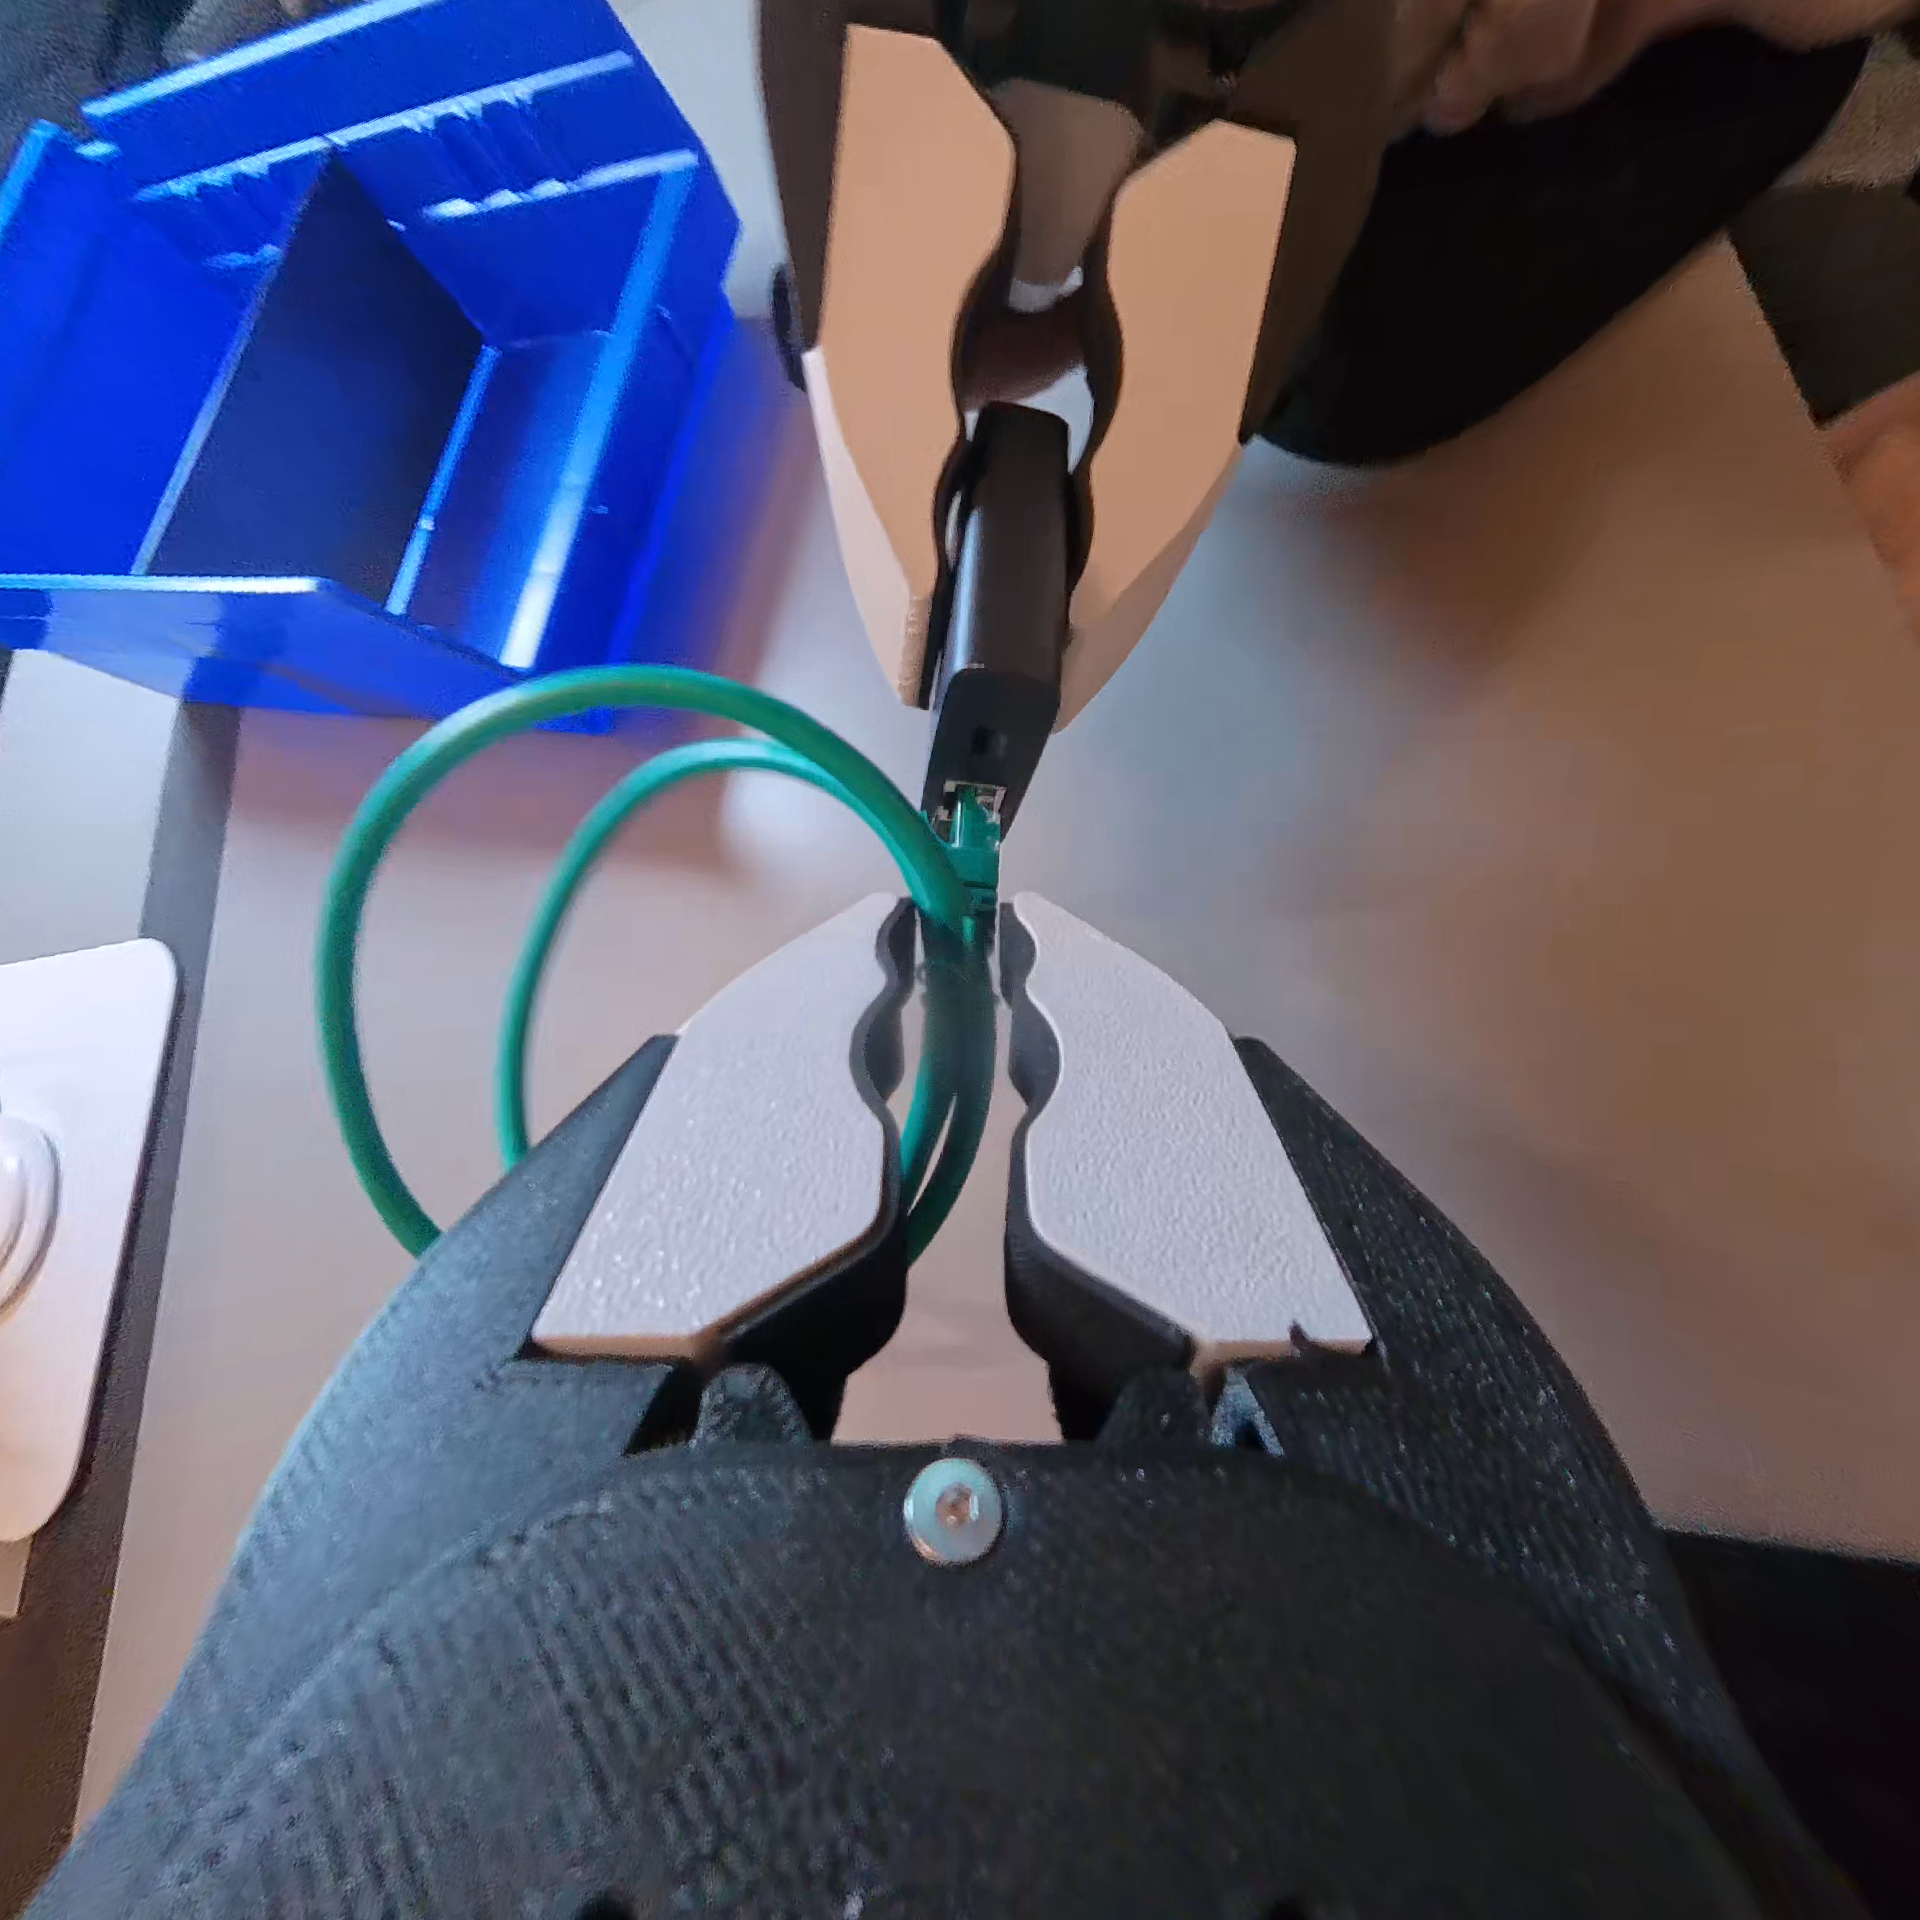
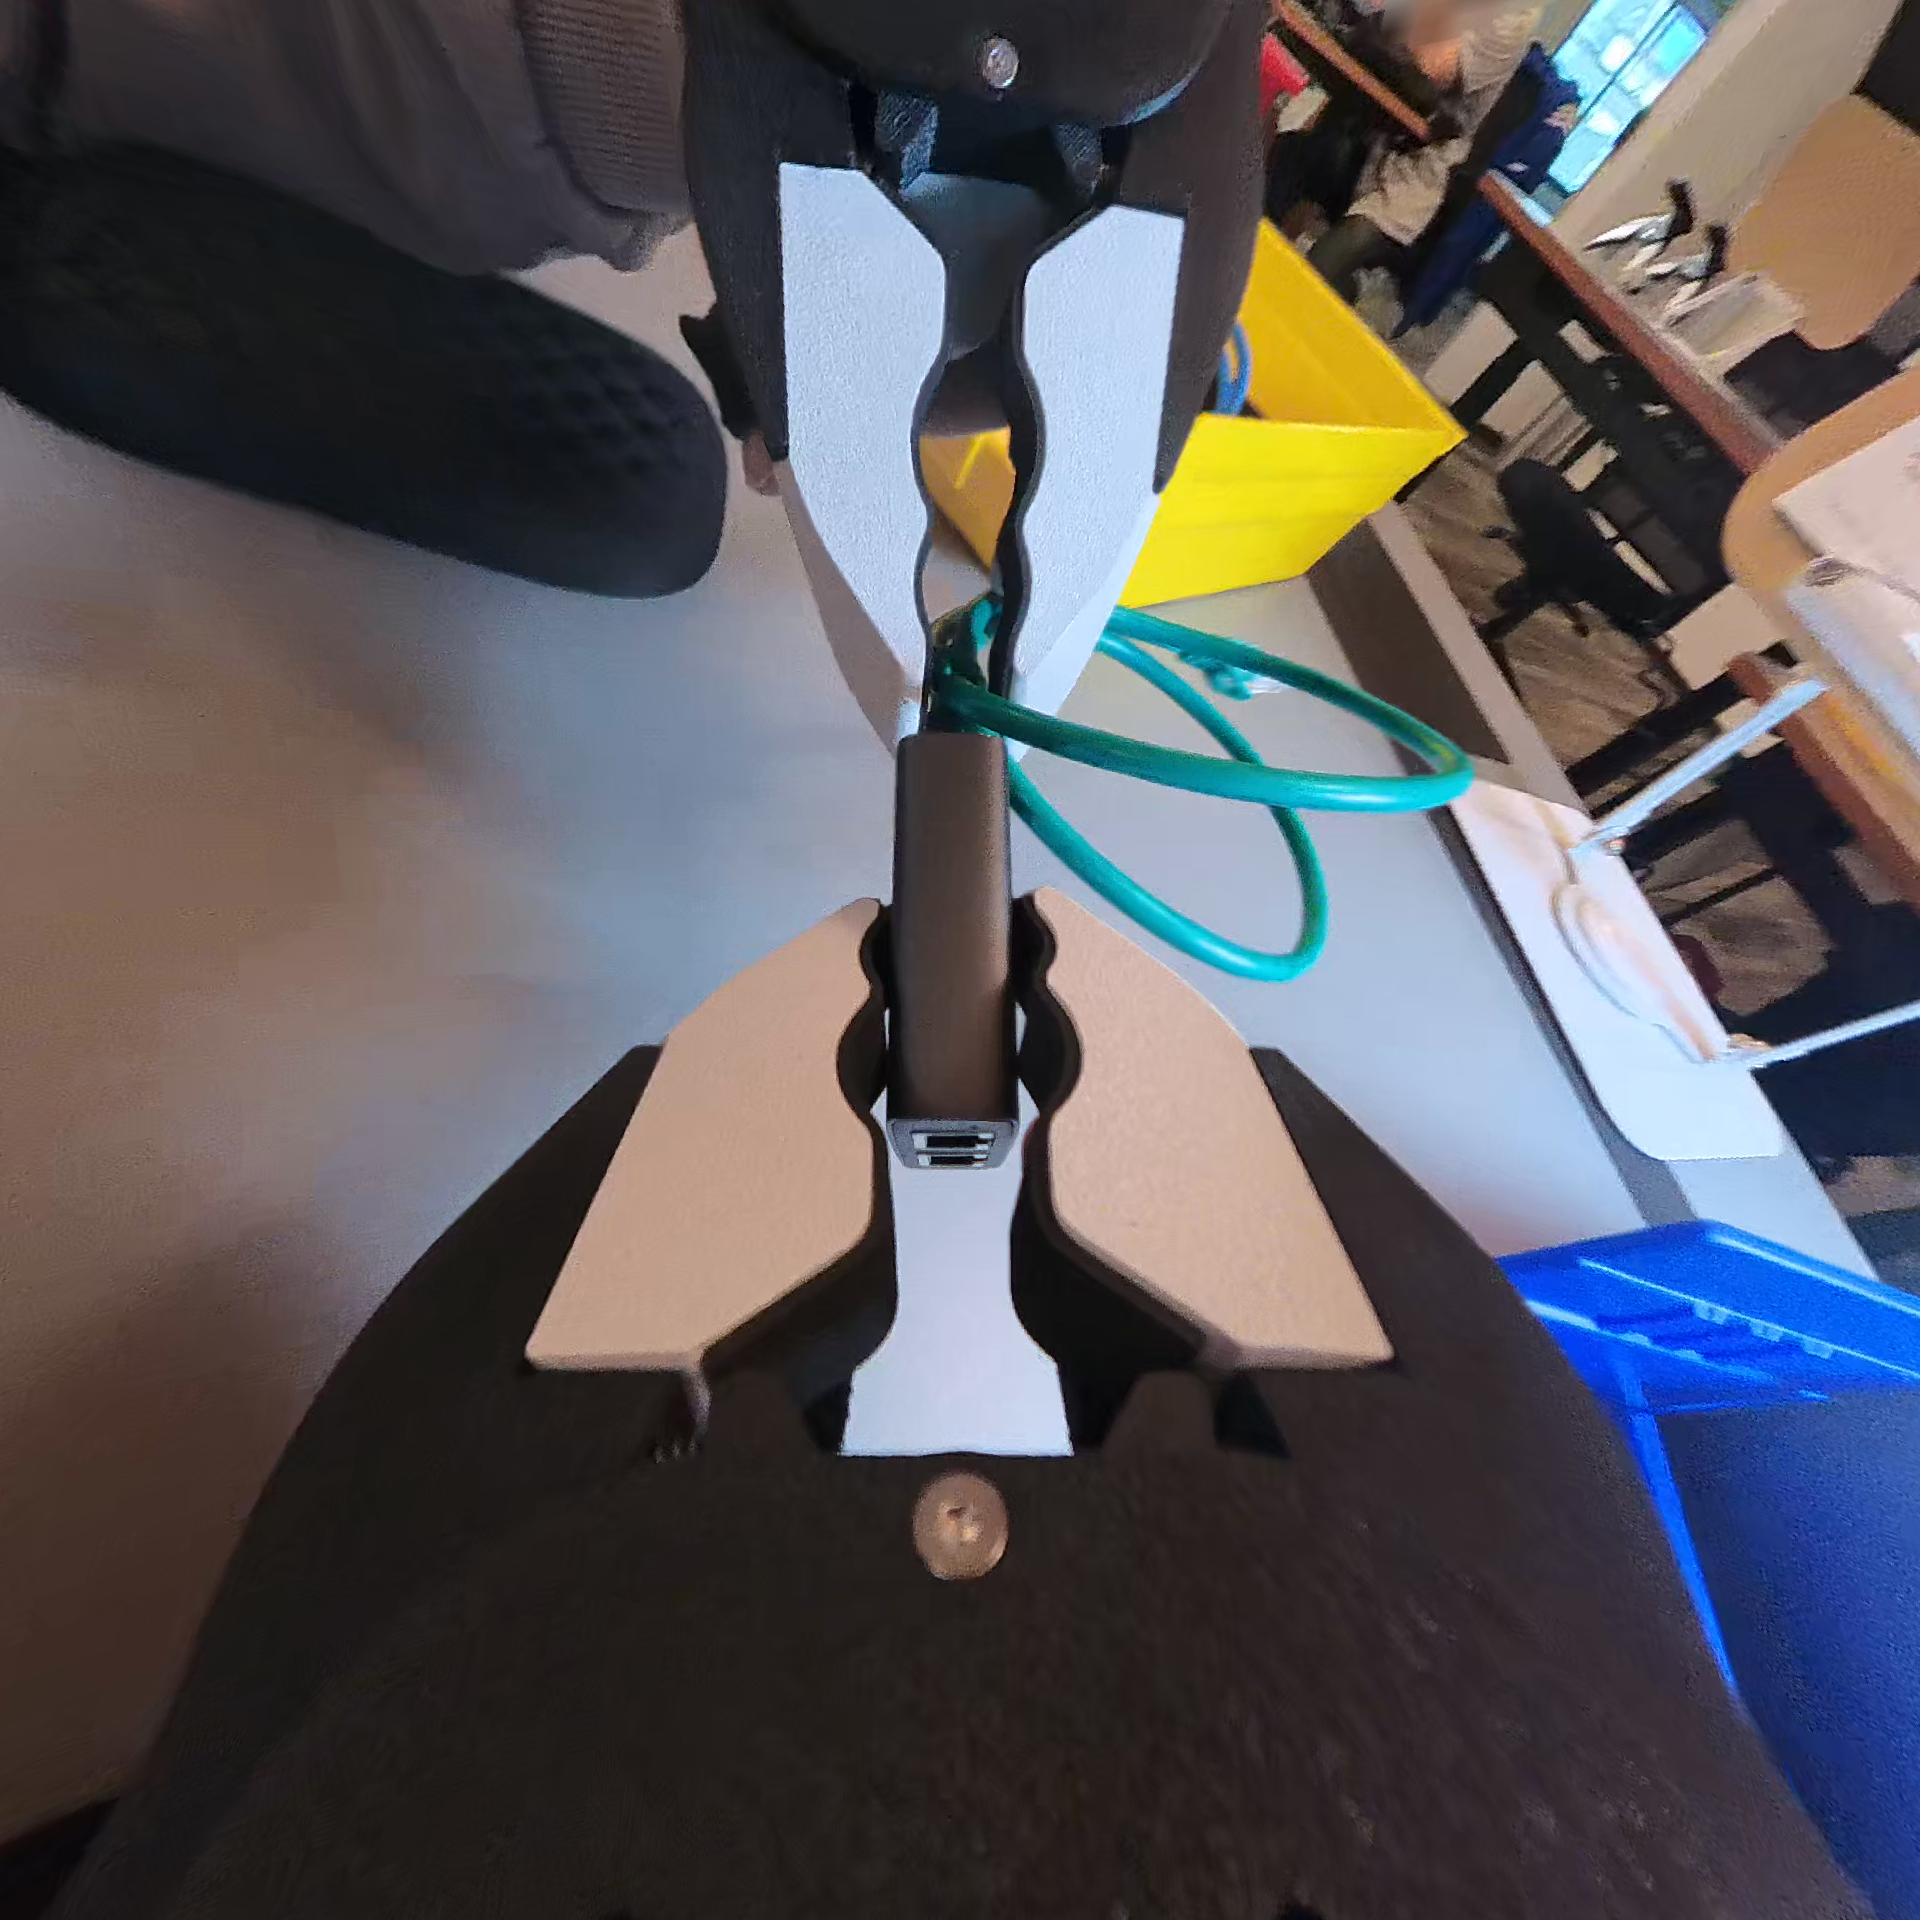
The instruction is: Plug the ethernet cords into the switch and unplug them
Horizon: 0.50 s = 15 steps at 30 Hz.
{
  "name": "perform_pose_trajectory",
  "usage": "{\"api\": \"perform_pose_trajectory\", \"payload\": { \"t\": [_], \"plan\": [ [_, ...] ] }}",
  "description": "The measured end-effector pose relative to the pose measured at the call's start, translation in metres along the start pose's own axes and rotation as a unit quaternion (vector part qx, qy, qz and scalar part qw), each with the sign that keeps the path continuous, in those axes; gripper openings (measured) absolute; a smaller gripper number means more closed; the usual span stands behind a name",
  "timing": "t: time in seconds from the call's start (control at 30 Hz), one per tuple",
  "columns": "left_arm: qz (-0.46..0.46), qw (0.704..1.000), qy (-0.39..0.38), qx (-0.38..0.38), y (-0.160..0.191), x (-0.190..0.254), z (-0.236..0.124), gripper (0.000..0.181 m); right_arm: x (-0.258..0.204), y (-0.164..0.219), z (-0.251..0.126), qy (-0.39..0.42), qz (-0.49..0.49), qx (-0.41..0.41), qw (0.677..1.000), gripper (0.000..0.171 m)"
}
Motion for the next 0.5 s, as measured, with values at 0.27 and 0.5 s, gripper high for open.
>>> {"api": "perform_pose_trajectory", "payload": {
  "t": [0.27,0.5],
  "plan": [
    [0.059,0.997,-0.052,0.01,-0.024,0.005,-0.005,0.028,0.005,0.008,0.007,0.04,-0.01,-0.079,0.996,0.021],
    [0.085,0.994,-0.038,0.06,-0.033,0.013,-0.003,0.021,-0.006,-0.022,-0.001,0.033,-0.03,0.002,0.999,0.022]
  ]
}}
Point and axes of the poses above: each gripper's, where its closed fingertips meet, z out along the fingers, y out of its underside, x = y × z across the jaws, the point moved 3 cm from there along -z, back along the fingers, and after that the axes turned 15 degrees about -y, right-handed, at the moved point
